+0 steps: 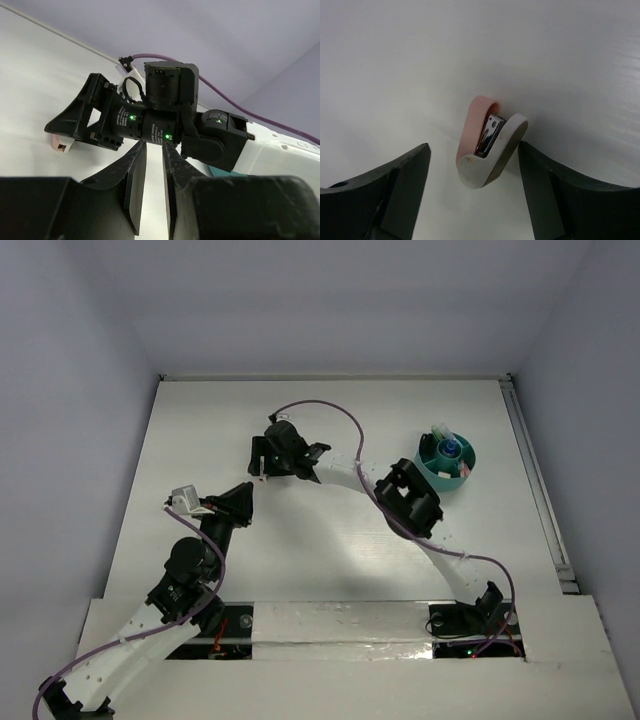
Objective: Sort the stationery into containers
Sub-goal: Pick up the stapler from the center of the board, then place the pen in the storage box.
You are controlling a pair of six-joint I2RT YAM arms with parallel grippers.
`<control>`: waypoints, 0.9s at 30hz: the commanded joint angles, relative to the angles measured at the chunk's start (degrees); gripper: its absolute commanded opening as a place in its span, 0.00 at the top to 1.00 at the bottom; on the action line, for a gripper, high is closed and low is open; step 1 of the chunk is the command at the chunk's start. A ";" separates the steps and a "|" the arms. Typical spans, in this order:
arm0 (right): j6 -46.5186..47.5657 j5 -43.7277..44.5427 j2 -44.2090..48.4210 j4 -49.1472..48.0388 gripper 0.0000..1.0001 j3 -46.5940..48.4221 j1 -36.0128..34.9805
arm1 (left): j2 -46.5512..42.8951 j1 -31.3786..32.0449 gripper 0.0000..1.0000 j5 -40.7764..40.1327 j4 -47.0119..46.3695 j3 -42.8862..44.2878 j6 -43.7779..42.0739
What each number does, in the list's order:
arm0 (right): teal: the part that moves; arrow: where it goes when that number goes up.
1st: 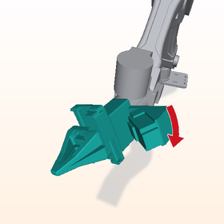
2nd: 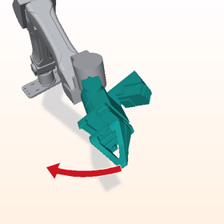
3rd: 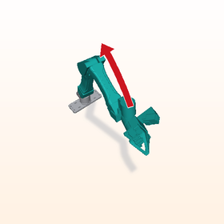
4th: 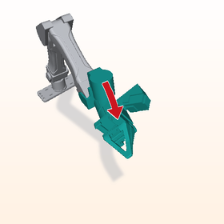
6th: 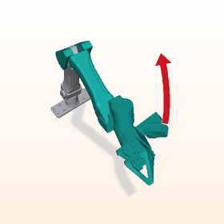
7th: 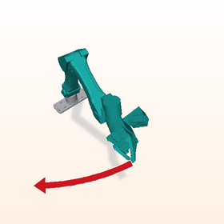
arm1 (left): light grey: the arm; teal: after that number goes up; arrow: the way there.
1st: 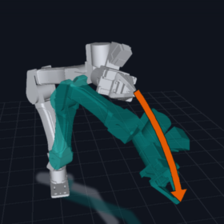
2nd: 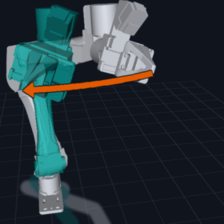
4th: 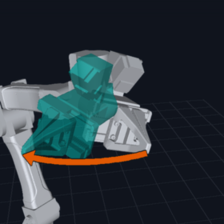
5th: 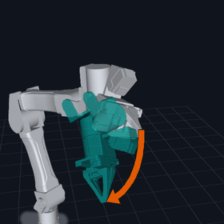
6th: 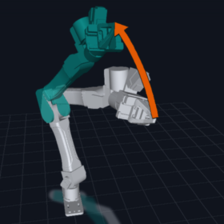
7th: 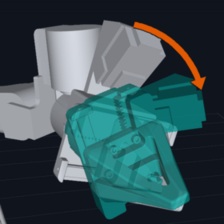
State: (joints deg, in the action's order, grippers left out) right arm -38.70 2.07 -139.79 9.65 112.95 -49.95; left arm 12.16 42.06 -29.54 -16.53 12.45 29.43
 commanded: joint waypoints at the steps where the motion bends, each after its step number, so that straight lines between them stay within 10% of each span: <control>1: 2.22 5.75 -3.91 8.09 0.26 3.85 -0.06 | -0.91 0.39 0.83 0.54 -1.83 0.12 -0.07; 12: 15.13 9.97 -0.59 12.15 0.63 0.45 -0.06 | -0.65 0.39 0.83 0.27 -1.92 -0.05 -0.08; 27: 27.62 22.36 30.69 12.06 0.87 -40.05 1.87 | 1.11 0.39 0.83 2.38 -3.50 -0.23 0.10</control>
State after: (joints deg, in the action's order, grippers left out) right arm -13.43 19.55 -113.89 18.61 79.05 -49.58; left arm 12.67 42.06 -28.51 -16.97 12.45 29.45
